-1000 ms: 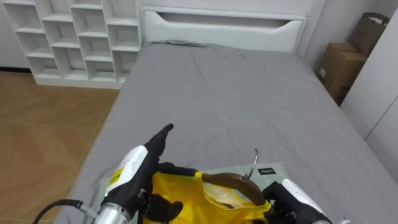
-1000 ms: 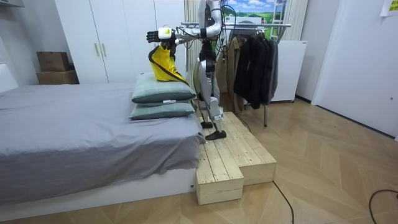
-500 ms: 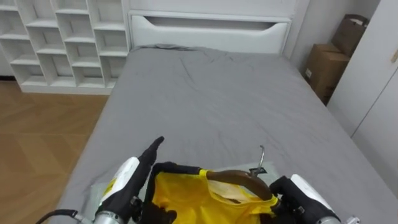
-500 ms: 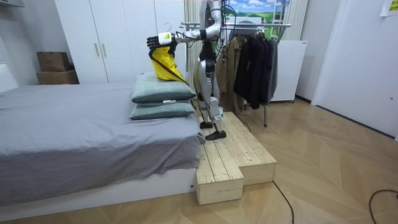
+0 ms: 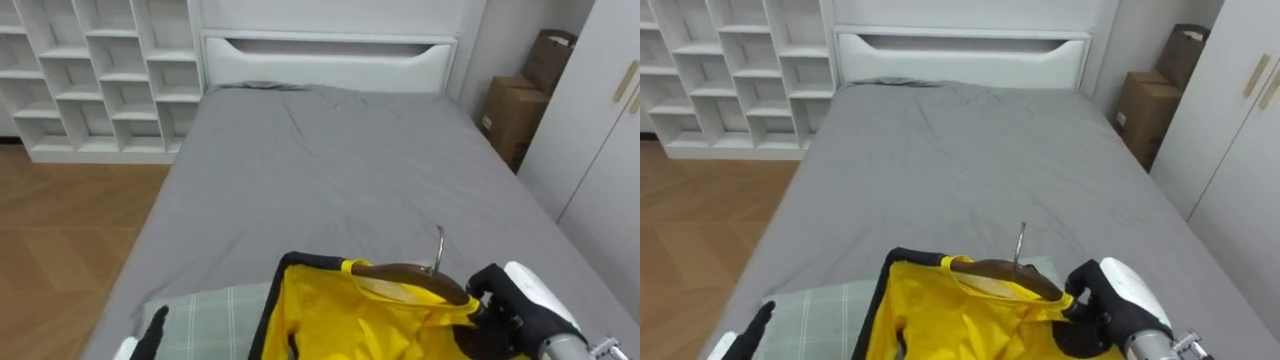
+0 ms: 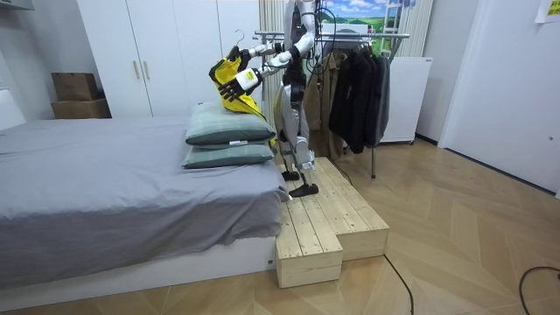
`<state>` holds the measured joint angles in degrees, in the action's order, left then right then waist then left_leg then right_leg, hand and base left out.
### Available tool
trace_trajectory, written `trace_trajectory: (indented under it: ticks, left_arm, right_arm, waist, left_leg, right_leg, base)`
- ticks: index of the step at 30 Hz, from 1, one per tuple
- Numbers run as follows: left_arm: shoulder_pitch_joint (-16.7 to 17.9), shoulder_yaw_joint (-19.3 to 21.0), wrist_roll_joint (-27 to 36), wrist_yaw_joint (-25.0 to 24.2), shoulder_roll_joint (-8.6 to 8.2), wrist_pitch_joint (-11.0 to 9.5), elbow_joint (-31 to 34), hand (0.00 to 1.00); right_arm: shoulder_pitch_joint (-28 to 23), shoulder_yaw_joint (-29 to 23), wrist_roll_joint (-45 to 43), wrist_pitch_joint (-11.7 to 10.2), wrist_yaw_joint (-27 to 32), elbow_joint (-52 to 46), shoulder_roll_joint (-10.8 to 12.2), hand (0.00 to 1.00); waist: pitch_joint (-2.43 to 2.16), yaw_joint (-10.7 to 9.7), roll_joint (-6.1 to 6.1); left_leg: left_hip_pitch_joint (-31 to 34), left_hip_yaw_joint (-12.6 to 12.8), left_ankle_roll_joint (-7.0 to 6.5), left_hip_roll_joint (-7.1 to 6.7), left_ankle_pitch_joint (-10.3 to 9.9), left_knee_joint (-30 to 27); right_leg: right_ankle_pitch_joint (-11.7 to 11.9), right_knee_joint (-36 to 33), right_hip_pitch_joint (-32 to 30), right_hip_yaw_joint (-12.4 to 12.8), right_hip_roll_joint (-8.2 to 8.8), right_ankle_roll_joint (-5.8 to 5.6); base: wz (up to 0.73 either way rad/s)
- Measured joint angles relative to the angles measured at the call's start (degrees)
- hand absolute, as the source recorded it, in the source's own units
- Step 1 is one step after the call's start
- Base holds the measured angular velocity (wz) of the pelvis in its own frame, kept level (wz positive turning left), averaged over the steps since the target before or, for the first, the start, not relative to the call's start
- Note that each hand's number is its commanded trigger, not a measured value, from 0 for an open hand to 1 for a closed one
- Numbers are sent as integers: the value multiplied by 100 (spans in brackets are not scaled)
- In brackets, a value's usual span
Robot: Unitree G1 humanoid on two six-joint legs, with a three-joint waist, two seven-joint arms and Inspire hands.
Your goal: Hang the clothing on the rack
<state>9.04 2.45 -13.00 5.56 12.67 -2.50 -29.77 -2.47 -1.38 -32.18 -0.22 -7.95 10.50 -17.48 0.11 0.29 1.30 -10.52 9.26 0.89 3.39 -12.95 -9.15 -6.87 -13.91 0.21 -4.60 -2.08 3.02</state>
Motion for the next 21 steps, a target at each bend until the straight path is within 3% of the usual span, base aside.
trace_trajectory:
  ticks: [5, 11, 19, 21]
  left_arm:
    - [180, 257, -3, 143, -18, 8, -784, 0]
    - [286, 360, 111, 116, -73, 128, -1392, 0]
    - [366, 344, 677, -29, -63, 123, -2578, 0]
    - [401, 337, 732, -123, -48, 138, -2789, 0]
  right_arm:
    - [-37, 0, -12, 70, 14, -147, -64, 100]
    - [-154, 7, -207, 167, -156, -458, -52, 100]
    - [-154, 15, -216, 191, -503, -696, -47, 100]
    - [-158, 16, -221, 286, -618, -789, -43, 100]
  waist:
    - [-36, 20, 4]
    - [-44, 21, 13]
    - [-17, 49, 125]
    - [-3, 50, 172]
  left_leg:
    - [66, 22, -1, -6, 0, 49]
    - [81, 13, -2, -13, 0, 36]
    - [82, 44, -7, -18, -2, 51]
    - [94, 76, -18, -12, -13, 51]
  right_leg:
    - [0, -1, -95, 1, -1, -7]
    - [-12, 26, -88, -24, 39, -25]
    - [-19, 19, -118, 58, 6, -34]
    - [-18, 4, -144, 80, 4, -33]
  base:
    - [-1]
    - [0]
    - [-3]
    - [-5]
